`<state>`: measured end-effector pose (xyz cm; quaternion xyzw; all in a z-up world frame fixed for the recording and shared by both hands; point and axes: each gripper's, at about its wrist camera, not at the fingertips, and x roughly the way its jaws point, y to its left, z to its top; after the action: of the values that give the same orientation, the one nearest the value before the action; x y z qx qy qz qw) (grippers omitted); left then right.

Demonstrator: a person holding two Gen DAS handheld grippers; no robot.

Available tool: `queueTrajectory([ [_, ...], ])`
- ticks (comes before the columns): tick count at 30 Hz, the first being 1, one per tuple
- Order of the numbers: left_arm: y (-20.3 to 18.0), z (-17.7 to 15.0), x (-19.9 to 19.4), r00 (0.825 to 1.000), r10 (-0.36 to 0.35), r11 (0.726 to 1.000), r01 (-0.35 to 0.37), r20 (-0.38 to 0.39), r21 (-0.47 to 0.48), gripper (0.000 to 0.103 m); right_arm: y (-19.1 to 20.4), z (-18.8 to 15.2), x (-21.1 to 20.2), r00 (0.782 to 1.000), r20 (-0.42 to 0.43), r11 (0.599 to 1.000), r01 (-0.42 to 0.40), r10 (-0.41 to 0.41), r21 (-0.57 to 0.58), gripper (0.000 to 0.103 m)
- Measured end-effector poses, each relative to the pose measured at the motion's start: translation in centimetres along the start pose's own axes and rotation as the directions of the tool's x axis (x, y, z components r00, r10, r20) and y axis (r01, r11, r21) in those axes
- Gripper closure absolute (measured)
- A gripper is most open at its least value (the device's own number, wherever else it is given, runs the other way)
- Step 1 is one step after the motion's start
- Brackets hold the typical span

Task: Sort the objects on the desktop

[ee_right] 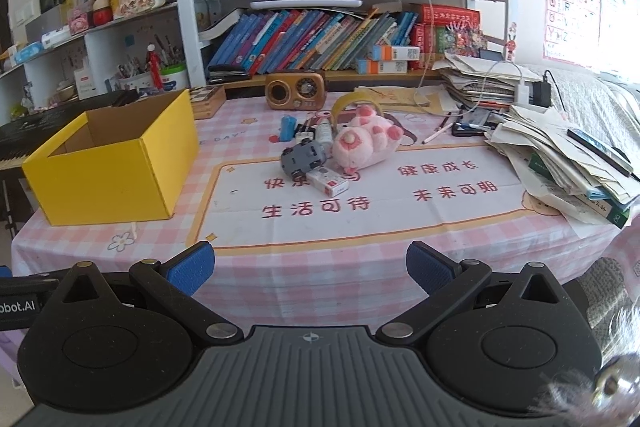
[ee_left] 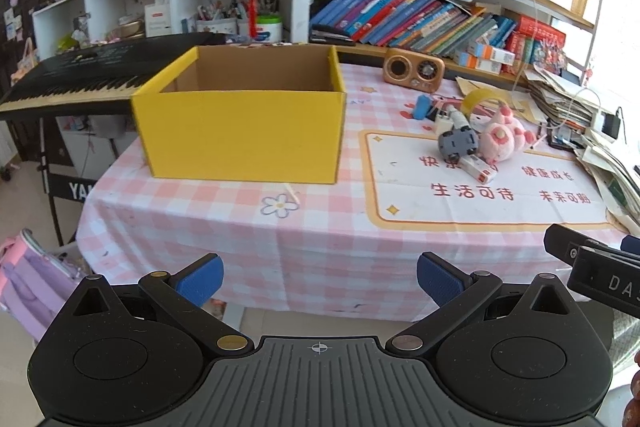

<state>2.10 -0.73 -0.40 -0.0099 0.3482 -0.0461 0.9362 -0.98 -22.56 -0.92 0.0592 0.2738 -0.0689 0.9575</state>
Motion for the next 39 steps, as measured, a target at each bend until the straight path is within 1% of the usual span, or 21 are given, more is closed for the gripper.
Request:
queueTrajectory([
  [6, -1.2, 0.5, 0.8, 1.0, -0.023, 1.0, 0.023, -0.002, 0.013, 0.0, -1.1, 0.4, 0.6, 1.0, 0.009, 1.0, -0.01, 0.01, 0.014, 0.002],
  [11, -2.1, 0.9, 1.5, 0.999, -0.037, 0.999, 0.038, -0.002, 0.016, 0.0, -1.9, 0.8, 1.5, 1.0, -0.014, 1.0, -0.008, 0.008, 0.022, 0.002],
  [15, -3.0, 1.3, 2.4, 0.999, -0.038, 0.999, 0.038, -0.013, 0.011, 0.0, -3.0, 1.5, 2.3, 1.0, -0.016, 0.998, -0.024, 0.025, 0.055, 0.002],
  [17, -3.5, 1.5, 3.0, 0.999, -0.042, 0.999, 0.042, -0.02, 0.01, 0.0, -3.5, 1.8, 2.9, 1.0, -0.023, 0.998, -0.016, 0.017, 0.06, 0.002],
  [30, -7.5, 3.1, 7.1, 0.995, -0.076, 0.997, 0.075, -0.057, -0.006, 0.0, -7.6, 3.9, 7.4, 0.996, -0.094, 0.998, -0.006, 0.012, 0.064, 0.001],
  [39, -10.8, 4.9, 10.2, 0.995, -0.065, 0.998, 0.067, -0.069, 0.015, 0.0, -10.6, 5.8, 10.9, 0.993, -0.12, 0.997, 0.002, 0.006, 0.072, 0.002],
])
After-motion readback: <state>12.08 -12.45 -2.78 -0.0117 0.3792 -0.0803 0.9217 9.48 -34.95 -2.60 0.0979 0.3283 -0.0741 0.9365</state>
